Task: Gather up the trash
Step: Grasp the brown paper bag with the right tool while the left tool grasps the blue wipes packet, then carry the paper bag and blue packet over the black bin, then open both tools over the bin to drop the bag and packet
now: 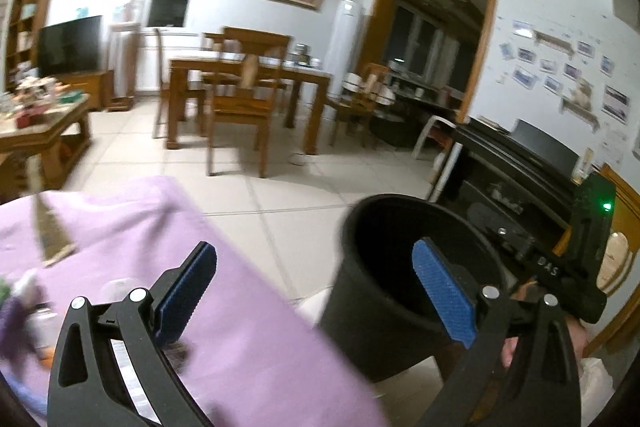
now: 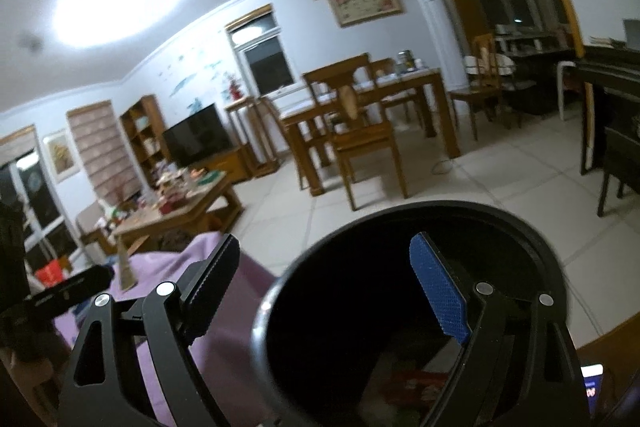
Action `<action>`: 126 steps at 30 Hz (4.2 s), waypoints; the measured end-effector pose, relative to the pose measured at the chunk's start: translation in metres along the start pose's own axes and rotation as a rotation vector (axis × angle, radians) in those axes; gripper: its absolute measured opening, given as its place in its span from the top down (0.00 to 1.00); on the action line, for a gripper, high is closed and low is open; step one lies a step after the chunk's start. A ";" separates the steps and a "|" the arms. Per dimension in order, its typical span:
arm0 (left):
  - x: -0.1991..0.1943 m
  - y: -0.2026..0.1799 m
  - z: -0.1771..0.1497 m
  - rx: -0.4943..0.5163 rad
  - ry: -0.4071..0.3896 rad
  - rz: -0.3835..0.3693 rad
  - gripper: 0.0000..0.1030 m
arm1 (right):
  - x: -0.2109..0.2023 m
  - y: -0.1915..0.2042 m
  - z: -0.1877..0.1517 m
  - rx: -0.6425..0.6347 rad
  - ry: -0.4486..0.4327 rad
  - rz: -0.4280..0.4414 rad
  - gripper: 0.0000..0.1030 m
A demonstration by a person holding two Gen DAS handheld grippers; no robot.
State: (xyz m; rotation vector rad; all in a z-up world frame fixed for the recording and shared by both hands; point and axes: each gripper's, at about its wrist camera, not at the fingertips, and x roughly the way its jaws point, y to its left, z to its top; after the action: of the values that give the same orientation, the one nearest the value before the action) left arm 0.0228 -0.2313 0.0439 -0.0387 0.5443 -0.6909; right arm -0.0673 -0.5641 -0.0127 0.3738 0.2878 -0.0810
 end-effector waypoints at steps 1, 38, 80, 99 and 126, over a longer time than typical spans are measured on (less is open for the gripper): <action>-0.008 0.012 0.000 -0.012 -0.003 0.023 0.05 | 0.004 0.012 0.000 -0.018 0.014 0.018 0.17; -0.074 0.289 -0.034 -0.376 0.182 0.446 0.53 | 0.304 0.459 -0.060 -0.636 0.697 0.332 0.57; -0.018 0.028 0.020 0.016 -0.046 -0.055 0.53 | -0.029 0.055 0.051 -0.071 0.023 0.142 0.64; 0.068 -0.069 -0.005 0.107 0.057 -0.205 0.53 | -0.043 -0.090 0.012 0.074 -0.022 -0.070 0.64; 0.117 -0.120 -0.021 0.208 0.161 -0.232 0.33 | -0.030 -0.086 -0.009 0.103 -0.024 -0.139 0.47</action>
State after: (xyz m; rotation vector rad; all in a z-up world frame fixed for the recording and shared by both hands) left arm 0.0158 -0.3933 -0.0030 0.1522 0.6258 -0.9797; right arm -0.1094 -0.6394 -0.0418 0.4548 0.2864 -0.2377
